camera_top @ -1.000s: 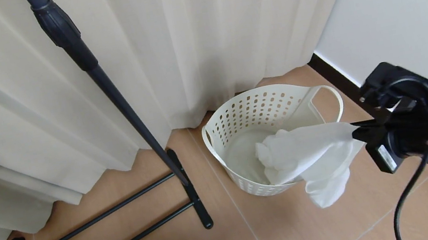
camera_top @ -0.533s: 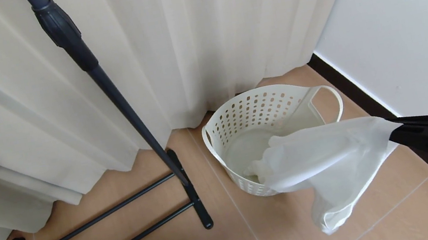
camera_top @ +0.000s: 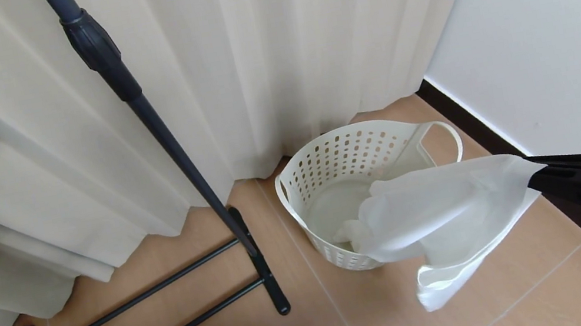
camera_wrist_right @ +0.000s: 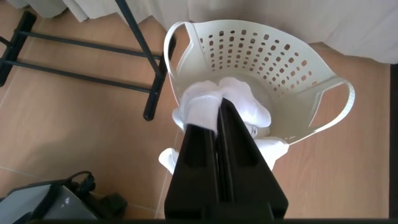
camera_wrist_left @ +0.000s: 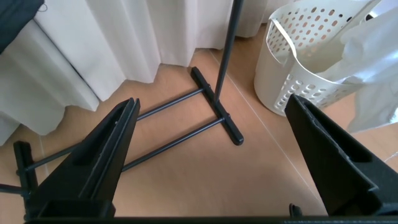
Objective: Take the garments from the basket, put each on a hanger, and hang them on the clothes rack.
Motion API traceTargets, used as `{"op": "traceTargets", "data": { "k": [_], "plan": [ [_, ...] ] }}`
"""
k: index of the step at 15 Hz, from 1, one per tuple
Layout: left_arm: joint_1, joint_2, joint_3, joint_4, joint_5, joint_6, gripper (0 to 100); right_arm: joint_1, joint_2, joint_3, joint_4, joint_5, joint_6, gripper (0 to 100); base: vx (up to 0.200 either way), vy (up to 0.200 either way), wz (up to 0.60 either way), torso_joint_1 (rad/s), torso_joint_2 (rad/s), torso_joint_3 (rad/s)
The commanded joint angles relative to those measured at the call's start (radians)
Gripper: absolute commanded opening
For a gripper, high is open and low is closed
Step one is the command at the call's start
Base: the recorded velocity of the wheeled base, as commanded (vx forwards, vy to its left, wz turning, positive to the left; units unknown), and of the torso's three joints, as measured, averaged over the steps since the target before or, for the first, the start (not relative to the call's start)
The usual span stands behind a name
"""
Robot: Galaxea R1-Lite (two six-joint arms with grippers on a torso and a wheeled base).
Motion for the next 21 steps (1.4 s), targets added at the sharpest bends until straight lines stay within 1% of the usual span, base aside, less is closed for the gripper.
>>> {"op": "traceTargets", "data": {
  "k": [1,7,8,13,21],
  "plan": [
    [0.000,0.000,0.000,0.000,0.000,0.000,100,-0.001,0.011,0.011,0.000,0.000,-0.004,0,0.000,0.000,0.00,-0.002,0.00,0.188],
    [0.000,0.001,0.000,0.000,0.000,-0.002,100,0.001,0.011,0.010,0.000,0.000,-0.006,0,0.000,0.000,0.00,-0.002,0.00,0.201],
    [0.000,0.001,0.000,0.000,0.002,-0.002,100,0.001,0.011,0.010,0.000,0.000,-0.006,0,0.000,0.000,0.00,-0.002,-0.17,0.022],
    [0.000,0.000,0.000,0.000,0.002,-0.002,100,-0.001,0.011,0.013,0.000,-0.001,-0.007,0,0.000,0.000,0.00,0.019,-0.38,-0.148],
    [0.000,0.000,0.000,0.000,0.002,-0.003,100,-0.002,0.012,0.013,0.000,-0.001,-0.006,0,0.000,0.000,0.00,0.108,-0.48,-0.167]
  ]
}}
